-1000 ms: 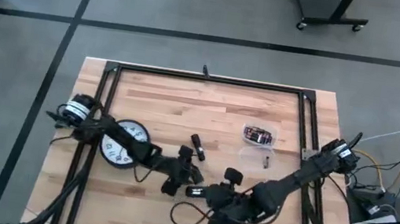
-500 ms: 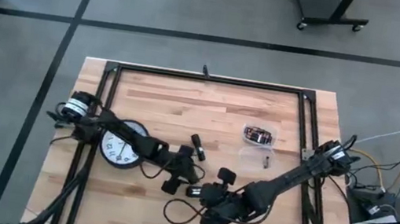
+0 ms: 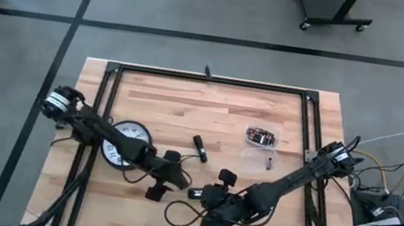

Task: Insert battery
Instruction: Close the remote’s battery compartment cover

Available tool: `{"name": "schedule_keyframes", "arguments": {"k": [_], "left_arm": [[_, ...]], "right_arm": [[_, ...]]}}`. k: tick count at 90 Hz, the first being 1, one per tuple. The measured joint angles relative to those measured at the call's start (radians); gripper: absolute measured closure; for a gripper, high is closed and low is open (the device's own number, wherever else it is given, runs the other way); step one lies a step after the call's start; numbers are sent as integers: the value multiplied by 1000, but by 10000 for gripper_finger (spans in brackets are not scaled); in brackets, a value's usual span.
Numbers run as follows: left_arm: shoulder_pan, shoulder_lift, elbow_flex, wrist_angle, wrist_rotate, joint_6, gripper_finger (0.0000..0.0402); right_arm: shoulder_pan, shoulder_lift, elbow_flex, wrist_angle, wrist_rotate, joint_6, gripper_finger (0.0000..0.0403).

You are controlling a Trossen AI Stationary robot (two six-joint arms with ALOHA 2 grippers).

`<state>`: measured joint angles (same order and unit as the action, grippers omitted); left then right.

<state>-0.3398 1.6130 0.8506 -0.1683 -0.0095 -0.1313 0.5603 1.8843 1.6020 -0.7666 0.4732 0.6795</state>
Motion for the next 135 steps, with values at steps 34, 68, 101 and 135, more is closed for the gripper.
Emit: {"name": "schedule_keyframes", "arguments": {"k": [34, 68, 101, 135], "left_arm": [[19, -64, -275, 521, -4, 93, 165], [43, 122, -259, 622, -24, 162, 115], [18, 109, -215, 507, -21, -81, 131], [-102, 36, -222, 432, -105, -77, 132]], "right_arm": [[-2, 19, -1, 135, 58, -97, 261], [-44, 132, -3, 231, 51, -140, 207], [-57, 148, -2, 225, 43, -144, 186], [-57, 148, -2, 229, 43, -142, 181]]}}
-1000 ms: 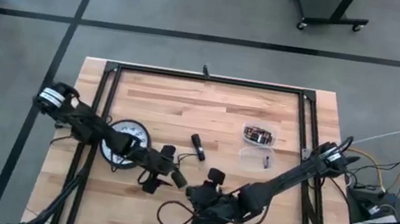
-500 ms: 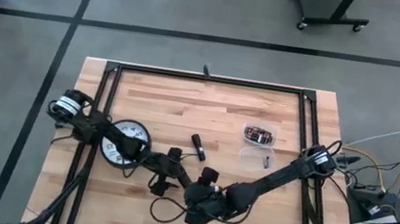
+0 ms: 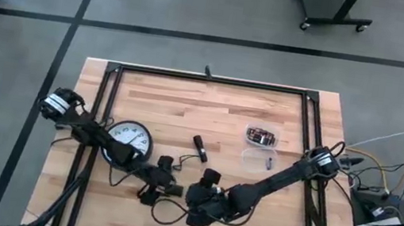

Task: Insert battery
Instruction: Close the remote’s battery compartment cover

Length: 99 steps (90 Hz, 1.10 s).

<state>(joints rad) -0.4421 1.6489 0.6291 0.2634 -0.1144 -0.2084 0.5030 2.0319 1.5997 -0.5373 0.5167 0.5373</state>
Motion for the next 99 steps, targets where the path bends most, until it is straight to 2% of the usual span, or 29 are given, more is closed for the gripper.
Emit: {"name": "schedule_keyframes", "arguments": {"k": [21, 34, 53, 83, 99], "left_arm": [[-13, 7, -20, 11, -45, -72, 132], [-70, 26, -37, 77, -153, -82, 132], [-151, 101, -76, 285, -309, -65, 132], [-141, 292, -82, 579, -329, -63, 132], [-140, 309, -82, 605, -328, -62, 132]], "right_arm": [[0, 0, 0, 4, 0, -4, 191], [0, 0, 1, 4, 1, -6, 192], [0, -1, 1, 6, 8, -8, 179], [-2, -1, 2, 34, 8, -24, 168], [-2, -1, 2, 38, 9, -25, 178]]}}
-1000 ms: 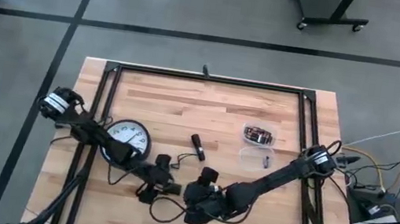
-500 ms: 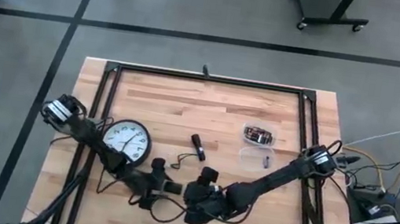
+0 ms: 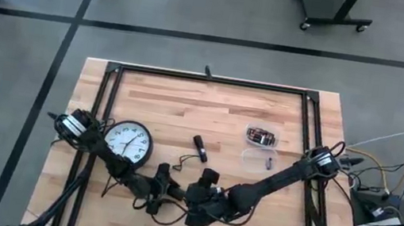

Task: Insert battery
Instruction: Close the remote’s battery compartment cover

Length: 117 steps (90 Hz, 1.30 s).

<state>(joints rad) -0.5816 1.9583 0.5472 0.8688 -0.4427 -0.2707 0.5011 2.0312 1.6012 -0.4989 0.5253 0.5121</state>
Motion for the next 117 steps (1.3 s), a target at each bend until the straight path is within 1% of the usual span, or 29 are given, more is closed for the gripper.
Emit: {"name": "schedule_keyframes", "arguments": {"k": [16, 30, 40, 60, 78, 86, 94, 108, 117], "left_arm": [[2, 0, 0, -1, 9, 6, 132], [9, 1, -1, -5, 53, 18, 138], [11, 2, -1, -4, 66, 19, 168], [25, 2, 0, -10, 73, 8, 261], [35, 3, 0, -6, 72, -16, 264], [35, -2, 1, 4, 69, -25, 262], [33, -22, 6, -3, 70, -31, 252], [26, -93, 4, -75, 75, -42, 260], [24, -155, 5, -139, 66, -73, 267]], "right_arm": [[0, 0, 0, 7, 0, -1, 187], [0, 0, 0, 9, 0, -7, 184], [0, 0, 0, 9, 0, -7, 178], [0, 0, 0, 10, 0, -7, 169], [4, -4, 7, -3, -9, -18, 172], [12, -24, 14, -78, -10, -23, 182], [18, -59, 14, -209, -16, 31, 194], [30, -129, 14, -387, -93, 132, 210], [46, -172, 14, -449, -104, 178, 216]]}}
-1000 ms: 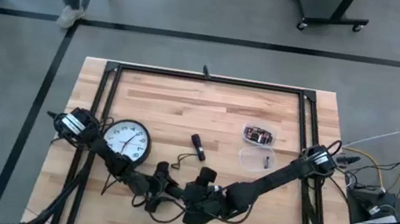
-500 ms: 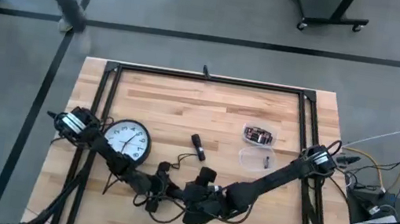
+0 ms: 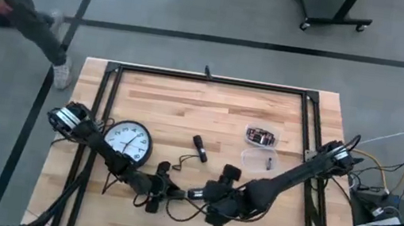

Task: Insert battery
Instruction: Close the remote’s battery compartment cover

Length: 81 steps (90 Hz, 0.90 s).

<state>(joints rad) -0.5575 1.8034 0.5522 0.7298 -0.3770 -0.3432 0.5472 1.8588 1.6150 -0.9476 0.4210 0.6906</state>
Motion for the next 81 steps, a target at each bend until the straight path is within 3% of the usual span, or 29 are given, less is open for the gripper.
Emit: {"name": "schedule_keyframes", "arguments": {"k": [14, 32, 51, 64, 81], "left_arm": [[-4, -48, 9, -33, -53, -26, 281], [-10, -36, 97, -96, -56, 2, 339], [-23, -43, 176, -236, 31, 123, 364], [-27, -50, 176, -237, 72, 195, 342], [-6, -44, 138, -234, 111, 242, 260]], "right_arm": [[25, -32, 0, -12, 2, 8, 219], [34, -36, 0, -16, 6, 19, 218], [46, -27, -1, -11, -2, 33, 215], [58, -24, -7, 23, -2, 35, 216], [60, -23, -17, 68, -2, 26, 215]]}}
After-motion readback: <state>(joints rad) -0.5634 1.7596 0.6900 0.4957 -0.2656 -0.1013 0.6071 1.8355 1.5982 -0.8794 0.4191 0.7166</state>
